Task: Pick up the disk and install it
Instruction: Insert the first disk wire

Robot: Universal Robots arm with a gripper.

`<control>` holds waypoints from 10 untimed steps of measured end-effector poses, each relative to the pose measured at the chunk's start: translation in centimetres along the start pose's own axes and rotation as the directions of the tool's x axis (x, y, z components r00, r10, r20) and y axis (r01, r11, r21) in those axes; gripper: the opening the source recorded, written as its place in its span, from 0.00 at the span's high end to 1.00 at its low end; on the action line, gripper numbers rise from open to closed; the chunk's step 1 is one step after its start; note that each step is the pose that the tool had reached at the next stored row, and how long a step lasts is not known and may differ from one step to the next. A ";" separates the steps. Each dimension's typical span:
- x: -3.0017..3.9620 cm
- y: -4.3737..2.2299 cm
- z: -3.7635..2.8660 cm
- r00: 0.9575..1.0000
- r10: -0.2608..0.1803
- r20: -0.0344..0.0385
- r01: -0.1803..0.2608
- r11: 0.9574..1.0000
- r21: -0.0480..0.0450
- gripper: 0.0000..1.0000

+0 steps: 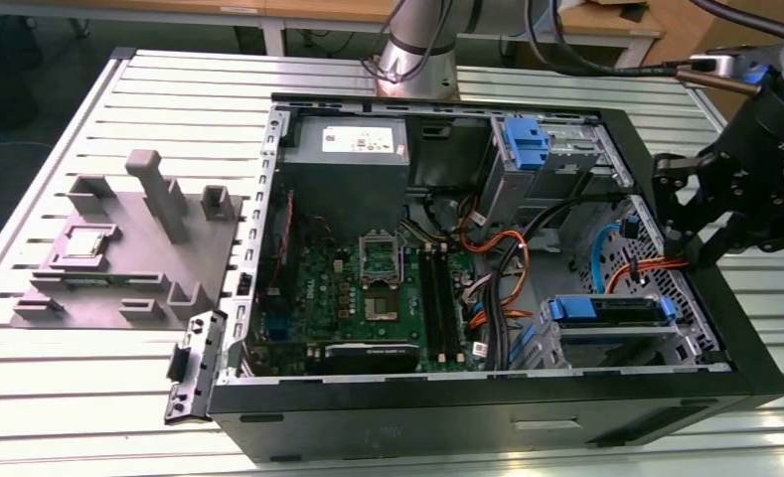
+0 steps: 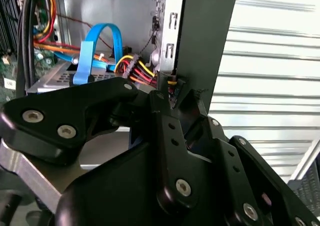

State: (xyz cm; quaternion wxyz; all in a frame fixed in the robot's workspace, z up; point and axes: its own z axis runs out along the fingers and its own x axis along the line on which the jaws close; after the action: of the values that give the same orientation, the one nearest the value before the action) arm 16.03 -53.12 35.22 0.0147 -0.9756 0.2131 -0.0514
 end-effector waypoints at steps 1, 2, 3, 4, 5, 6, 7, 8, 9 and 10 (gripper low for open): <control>0.00 0.00 0.02 1.000 -0.005 -0.004 0.005 1.000 -0.007 0.64; 0.00 0.00 0.03 1.000 -0.007 -0.006 0.007 1.000 -0.011 0.64; 0.00 0.00 0.03 1.000 -0.008 -0.006 0.008 1.000 -0.012 0.64; 0.00 0.01 0.03 1.000 -0.008 -0.006 0.008 1.000 -0.012 0.65; 0.00 0.00 0.03 1.000 -0.008 -0.006 0.008 1.000 -0.012 0.65; 0.00 0.00 0.02 1.000 -0.008 -0.006 0.008 1.000 -0.012 0.73; 0.00 0.00 0.02 1.000 -0.008 -0.006 0.008 1.000 -0.012 0.73; 0.00 0.00 0.02 1.000 -0.008 -0.006 0.008 1.000 -0.012 0.73; 0.00 0.00 0.02 1.000 -0.008 -0.006 0.008 1.000 -0.012 0.73; 0.00 0.00 0.02 1.000 -0.008 -0.006 0.008 1.000 -0.012 0.75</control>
State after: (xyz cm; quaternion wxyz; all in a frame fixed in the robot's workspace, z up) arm 16.03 -53.12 35.20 0.0080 -0.9763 0.2095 -0.0531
